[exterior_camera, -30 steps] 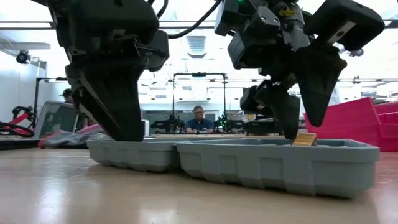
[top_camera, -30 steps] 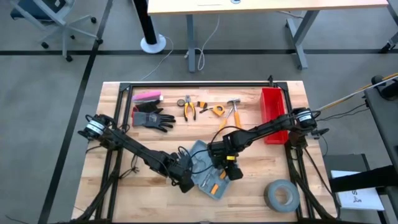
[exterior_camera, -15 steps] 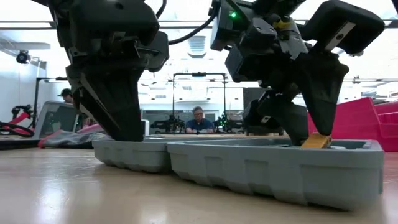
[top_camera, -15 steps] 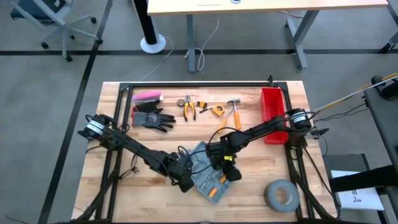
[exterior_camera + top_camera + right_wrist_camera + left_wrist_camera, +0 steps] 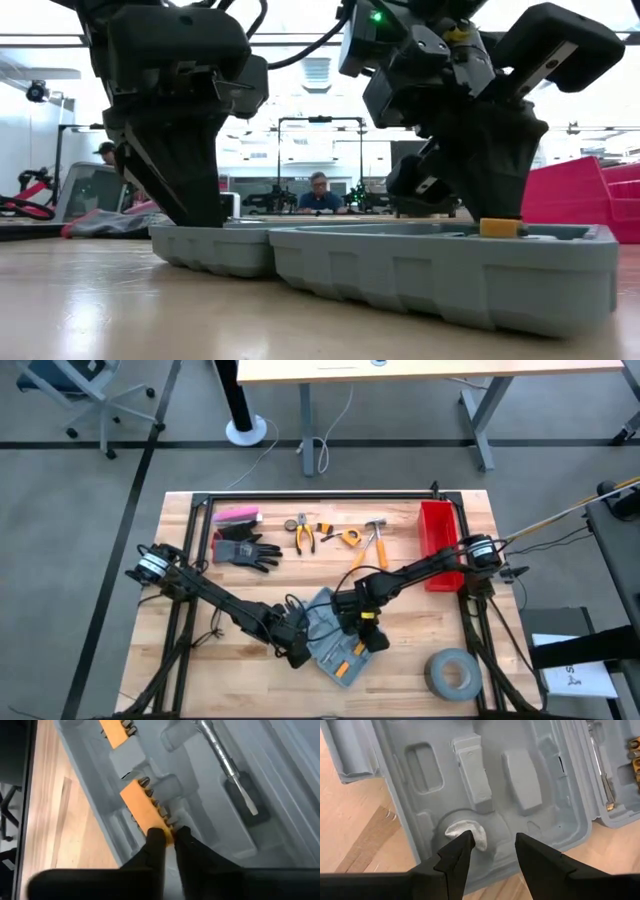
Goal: Prefit tool cases
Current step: Remove the top screwdriver bit set from the pre-fit tool case
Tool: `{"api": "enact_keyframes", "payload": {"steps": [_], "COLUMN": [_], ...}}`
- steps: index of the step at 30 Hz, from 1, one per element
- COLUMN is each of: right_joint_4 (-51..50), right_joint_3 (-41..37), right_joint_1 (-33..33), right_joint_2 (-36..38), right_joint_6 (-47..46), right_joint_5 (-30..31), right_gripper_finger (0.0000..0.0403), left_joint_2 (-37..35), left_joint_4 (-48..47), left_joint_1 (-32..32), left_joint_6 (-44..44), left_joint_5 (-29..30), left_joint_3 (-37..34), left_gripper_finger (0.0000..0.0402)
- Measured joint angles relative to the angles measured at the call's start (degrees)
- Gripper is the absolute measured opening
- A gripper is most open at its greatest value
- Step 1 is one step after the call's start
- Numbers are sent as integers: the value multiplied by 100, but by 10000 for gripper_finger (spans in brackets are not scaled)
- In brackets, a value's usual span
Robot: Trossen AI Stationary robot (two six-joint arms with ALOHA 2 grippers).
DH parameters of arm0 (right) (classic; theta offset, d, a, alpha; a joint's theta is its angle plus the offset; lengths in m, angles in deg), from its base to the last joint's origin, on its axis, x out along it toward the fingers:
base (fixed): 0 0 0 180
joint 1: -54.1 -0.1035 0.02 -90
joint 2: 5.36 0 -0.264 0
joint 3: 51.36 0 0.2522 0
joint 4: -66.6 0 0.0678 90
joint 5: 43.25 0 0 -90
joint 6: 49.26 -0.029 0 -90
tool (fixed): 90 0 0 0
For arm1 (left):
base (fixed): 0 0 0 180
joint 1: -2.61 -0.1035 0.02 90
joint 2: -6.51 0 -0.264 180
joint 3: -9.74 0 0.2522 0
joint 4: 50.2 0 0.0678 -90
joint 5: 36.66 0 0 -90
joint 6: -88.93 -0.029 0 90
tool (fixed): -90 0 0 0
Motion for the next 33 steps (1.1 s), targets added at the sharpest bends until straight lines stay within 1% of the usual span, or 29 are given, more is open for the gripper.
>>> {"api": "enact_keyframes", "payload": {"steps": [2, 5, 7, 8, 12, 13, 18, 20, 23, 26, 29, 33], "right_joint_4": [-9, -57, -142, -254, -833, -958, -1129, -1147, -1345, -1572, -1568, -1553], "right_joint_3": [0, -1, 16, 53, 244, 291, 345, 345, 345, 345, 348, 341], "right_joint_1": [0, 0, 13, 15, 144, 208, 503, 555, 566, 413, 221, -32], "right_joint_2": [0, 27, 92, 140, 330, 410, 691, 799, 966, 1038, 1017, 779], "right_joint_6": [38, 57, 68, 112, 341, 365, 416, 357, 440, 651, 795, 931], "right_joint_5": [40, 64, 191, 323, 1281, 1444, 1519, 1649, 1662, 1685, 1686, 2142], "right_gripper_finger": [6, 2, 1, 0, 1, 1, 1, 0, 4, 21, 50, 97], "left_joint_2": [0, 0, 0, 0, 0, 0, 0, 0, 0, 0, 0, 0], "left_joint_4": [-2, -52, -57, -56, -49, -49, -46, -40, -42, -44, -39, -24], "left_joint_1": [0, 0, 0, 0, -4, -3, 0, 2, 2, 7, 3, -15], "left_joint_6": [-2, 0, 0, 2, 43, 44, 46, 63, 121, 149, 151, 171], "left_joint_5": [-1, -6, -38, -48, -158, -165, -176, -176, -176, -176, -174, -172], "left_joint_3": [1, 1, 1, 0, 27, 47, 145, 177, 185, 187, 189, 189], "left_gripper_finger": [165, 165, 165, 165, 165, 165, 165, 165, 165, 165, 165, 165]}}
